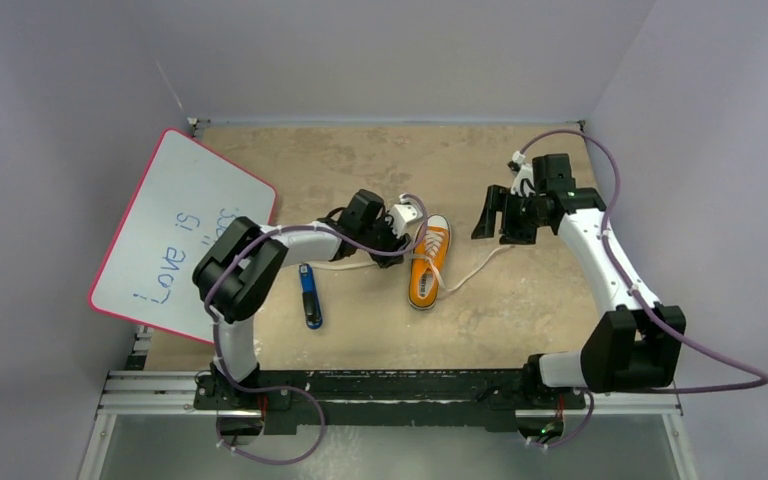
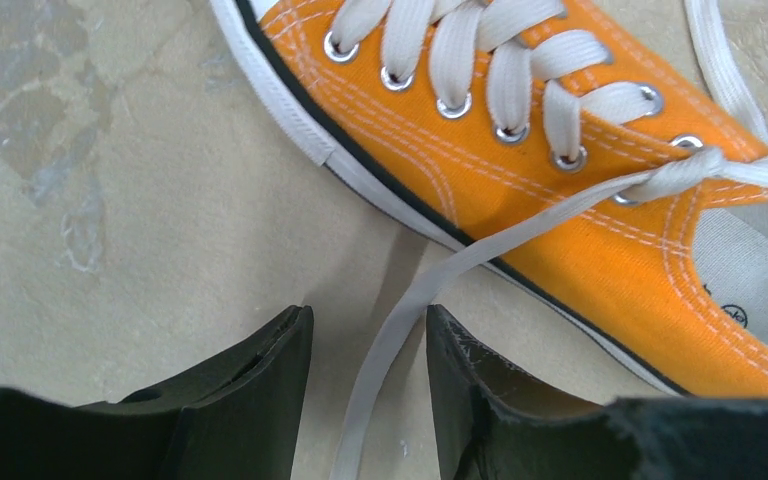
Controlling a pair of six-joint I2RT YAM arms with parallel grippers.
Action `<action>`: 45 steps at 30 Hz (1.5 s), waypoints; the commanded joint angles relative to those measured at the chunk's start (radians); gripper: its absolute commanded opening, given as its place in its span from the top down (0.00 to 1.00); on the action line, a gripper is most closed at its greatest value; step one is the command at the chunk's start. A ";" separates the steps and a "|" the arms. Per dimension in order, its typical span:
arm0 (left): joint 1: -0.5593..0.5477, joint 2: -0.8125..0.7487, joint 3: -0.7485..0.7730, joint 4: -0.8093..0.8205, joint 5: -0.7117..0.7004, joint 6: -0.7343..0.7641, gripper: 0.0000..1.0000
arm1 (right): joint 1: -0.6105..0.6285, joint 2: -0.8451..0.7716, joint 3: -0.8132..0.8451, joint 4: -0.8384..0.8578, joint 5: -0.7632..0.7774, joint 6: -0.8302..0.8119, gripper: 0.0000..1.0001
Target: Tie the shoes
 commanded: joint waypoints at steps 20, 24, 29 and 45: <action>-0.083 -0.132 -0.109 0.155 -0.126 -0.293 0.95 | -0.040 0.277 -0.121 0.019 0.210 0.527 0.34; -0.084 -0.178 -0.136 0.165 -0.144 -0.413 1.00 | -0.040 0.350 -0.080 0.055 0.263 0.561 0.41; -0.106 -0.219 -0.192 0.305 -0.093 -0.607 1.00 | -0.039 0.386 -0.023 0.093 0.341 0.541 0.43; -0.126 -0.236 -0.146 0.270 -0.079 -0.531 1.00 | -0.039 0.407 -0.104 0.193 0.299 0.588 1.00</action>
